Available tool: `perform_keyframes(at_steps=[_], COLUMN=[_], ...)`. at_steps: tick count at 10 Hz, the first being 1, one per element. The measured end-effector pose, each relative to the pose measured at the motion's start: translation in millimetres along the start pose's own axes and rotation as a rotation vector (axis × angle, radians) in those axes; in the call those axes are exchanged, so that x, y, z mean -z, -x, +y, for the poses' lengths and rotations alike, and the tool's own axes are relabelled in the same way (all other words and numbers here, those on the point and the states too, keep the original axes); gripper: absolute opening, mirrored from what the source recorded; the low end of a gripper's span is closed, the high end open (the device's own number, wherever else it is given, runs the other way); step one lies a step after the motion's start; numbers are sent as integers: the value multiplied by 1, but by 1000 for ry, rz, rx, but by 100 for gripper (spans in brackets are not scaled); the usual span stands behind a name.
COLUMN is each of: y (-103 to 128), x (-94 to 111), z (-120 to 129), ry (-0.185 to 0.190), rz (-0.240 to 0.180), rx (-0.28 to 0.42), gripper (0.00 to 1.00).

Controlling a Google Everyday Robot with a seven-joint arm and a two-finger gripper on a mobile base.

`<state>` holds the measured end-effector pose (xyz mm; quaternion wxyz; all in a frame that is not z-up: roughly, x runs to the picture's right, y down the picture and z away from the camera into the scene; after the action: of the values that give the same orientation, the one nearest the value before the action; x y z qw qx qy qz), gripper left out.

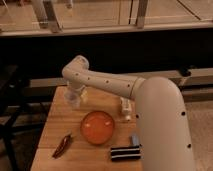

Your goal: Pick up the ceramic cup

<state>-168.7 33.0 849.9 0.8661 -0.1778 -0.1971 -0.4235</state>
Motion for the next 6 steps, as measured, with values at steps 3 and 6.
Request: perform_keyframes(at_steps=[3,6], y=[-1,-1], x=[-14,-17], z=[4,2], ry=[7,10], rz=[-11,-13], rx=[-4,-3], gripper=[80,80])
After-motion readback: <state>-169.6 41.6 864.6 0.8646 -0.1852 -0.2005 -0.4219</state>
